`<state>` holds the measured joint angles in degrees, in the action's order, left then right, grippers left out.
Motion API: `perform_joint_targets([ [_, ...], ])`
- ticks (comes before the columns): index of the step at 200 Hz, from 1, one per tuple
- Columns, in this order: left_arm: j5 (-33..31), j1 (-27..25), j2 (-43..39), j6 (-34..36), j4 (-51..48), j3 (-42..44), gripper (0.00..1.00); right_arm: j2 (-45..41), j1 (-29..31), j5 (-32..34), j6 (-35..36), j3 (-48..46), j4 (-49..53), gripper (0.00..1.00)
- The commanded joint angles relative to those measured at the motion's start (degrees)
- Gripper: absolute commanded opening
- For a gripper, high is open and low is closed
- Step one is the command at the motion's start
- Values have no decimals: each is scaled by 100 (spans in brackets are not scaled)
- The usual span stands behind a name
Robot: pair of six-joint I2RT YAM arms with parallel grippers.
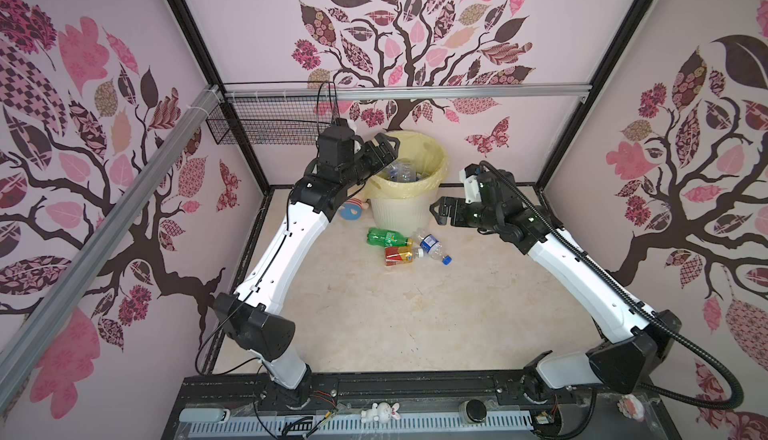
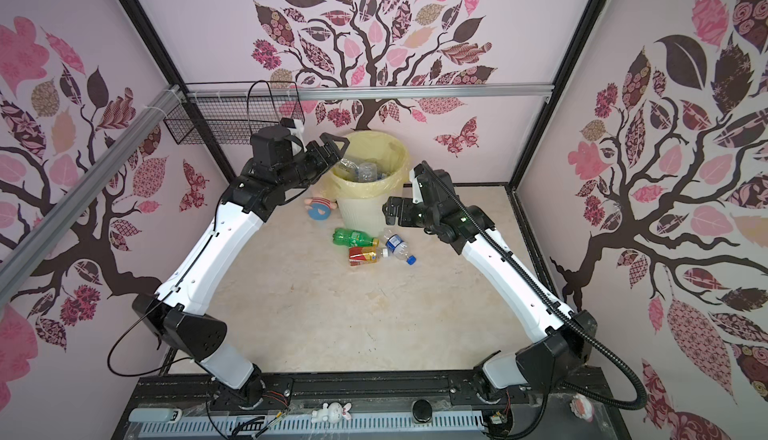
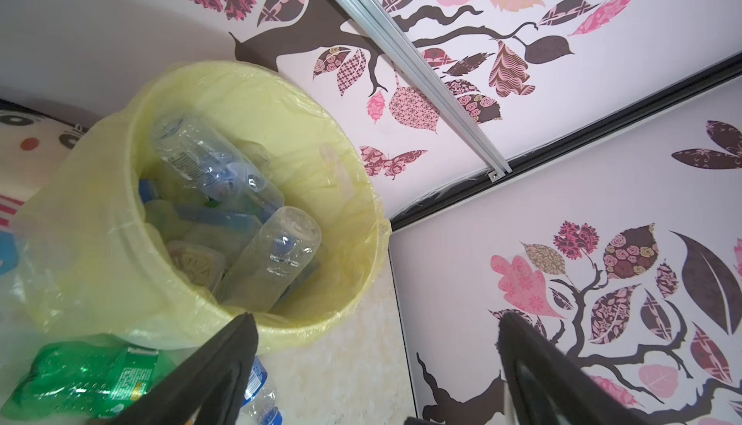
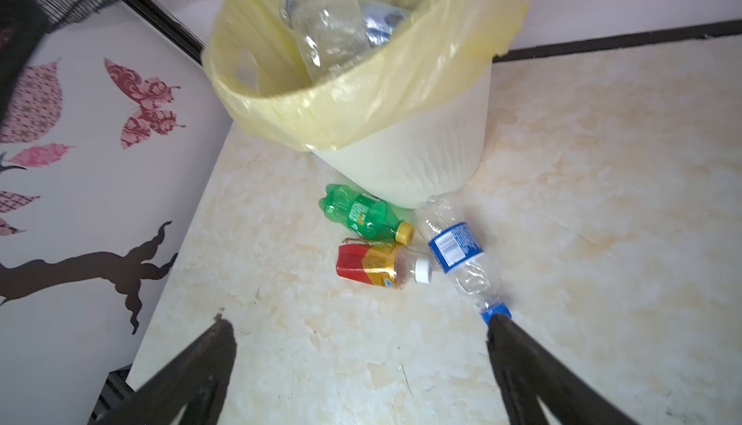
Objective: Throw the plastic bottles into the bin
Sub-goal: 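Open left gripper to drop the clear bottle into the bin, then lower left gripper onto the red-gold Dongpeng bottle while right gripper approaches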
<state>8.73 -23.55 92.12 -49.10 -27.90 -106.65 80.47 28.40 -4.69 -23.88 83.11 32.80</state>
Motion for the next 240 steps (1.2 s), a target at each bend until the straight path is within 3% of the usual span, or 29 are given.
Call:
perform_joint_targets([
  [1,100,20,-449,-108,267,583,97,-307,-82,32,-71,-445,-130,100],
  [69,286,25,-1511,-396,120,2716,97,-210,-142,-32,-222,-1677,-504,100],
  [125,656,10,-915,-586,58,3859,97,-197,-139,-85,-360,-1985,-601,100],
  [168,583,-126,70,-23,-188,3431,97,-407,-144,-146,-456,-2097,-526,100],
  [199,60,-337,964,1021,-1057,2561,97,-648,-143,-137,-457,-2121,-285,100],
  [240,-524,-502,1314,2164,-833,2471,97,-887,-143,-121,-445,-2138,37,100],
])
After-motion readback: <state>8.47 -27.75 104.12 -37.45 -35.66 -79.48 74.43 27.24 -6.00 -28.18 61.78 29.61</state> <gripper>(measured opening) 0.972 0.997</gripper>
